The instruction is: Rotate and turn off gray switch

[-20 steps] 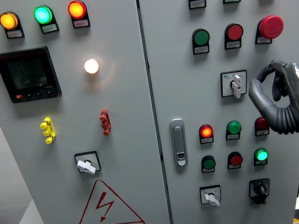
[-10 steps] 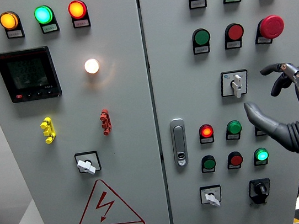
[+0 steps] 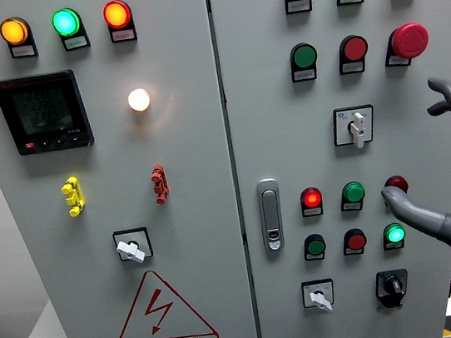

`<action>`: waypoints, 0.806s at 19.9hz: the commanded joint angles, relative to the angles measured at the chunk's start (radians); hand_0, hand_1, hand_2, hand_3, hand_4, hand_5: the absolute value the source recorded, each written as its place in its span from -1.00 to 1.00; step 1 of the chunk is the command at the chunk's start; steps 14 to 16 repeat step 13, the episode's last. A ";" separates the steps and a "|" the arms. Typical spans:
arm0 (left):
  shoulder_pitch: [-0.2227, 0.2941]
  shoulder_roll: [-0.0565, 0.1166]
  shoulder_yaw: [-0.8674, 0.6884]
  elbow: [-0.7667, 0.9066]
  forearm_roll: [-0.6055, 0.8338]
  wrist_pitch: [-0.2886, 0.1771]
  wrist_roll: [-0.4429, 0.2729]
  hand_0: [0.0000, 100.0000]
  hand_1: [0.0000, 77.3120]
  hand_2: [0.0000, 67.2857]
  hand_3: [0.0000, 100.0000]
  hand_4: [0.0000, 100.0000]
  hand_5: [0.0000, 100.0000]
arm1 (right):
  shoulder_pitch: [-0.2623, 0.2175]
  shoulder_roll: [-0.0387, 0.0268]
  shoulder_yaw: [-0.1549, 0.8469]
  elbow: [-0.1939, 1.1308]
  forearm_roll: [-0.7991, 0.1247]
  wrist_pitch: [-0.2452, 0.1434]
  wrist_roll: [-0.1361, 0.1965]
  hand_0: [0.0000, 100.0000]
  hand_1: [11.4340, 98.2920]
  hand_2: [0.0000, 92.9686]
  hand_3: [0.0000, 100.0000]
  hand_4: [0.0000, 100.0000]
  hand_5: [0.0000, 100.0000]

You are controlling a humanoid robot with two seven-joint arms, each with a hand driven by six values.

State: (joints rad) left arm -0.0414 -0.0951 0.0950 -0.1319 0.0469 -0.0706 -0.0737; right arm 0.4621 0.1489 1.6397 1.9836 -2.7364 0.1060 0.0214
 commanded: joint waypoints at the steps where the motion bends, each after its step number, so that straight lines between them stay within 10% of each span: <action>1: 0.000 0.000 0.000 0.000 0.001 0.000 -0.001 0.77 -1.00 -0.60 -0.62 -0.84 -0.78 | -0.029 -0.0001 0.011 0.021 0.000 0.000 0.014 -1.00 -0.35 -0.85 -0.75 -0.86 -0.66; 16: 0.000 0.000 0.000 0.000 0.001 0.000 0.000 0.77 -1.00 -0.60 -0.63 -0.84 -0.78 | -0.043 0.0045 0.032 0.043 -0.006 0.012 0.061 -1.00 -0.31 -0.85 -0.79 -0.88 -0.70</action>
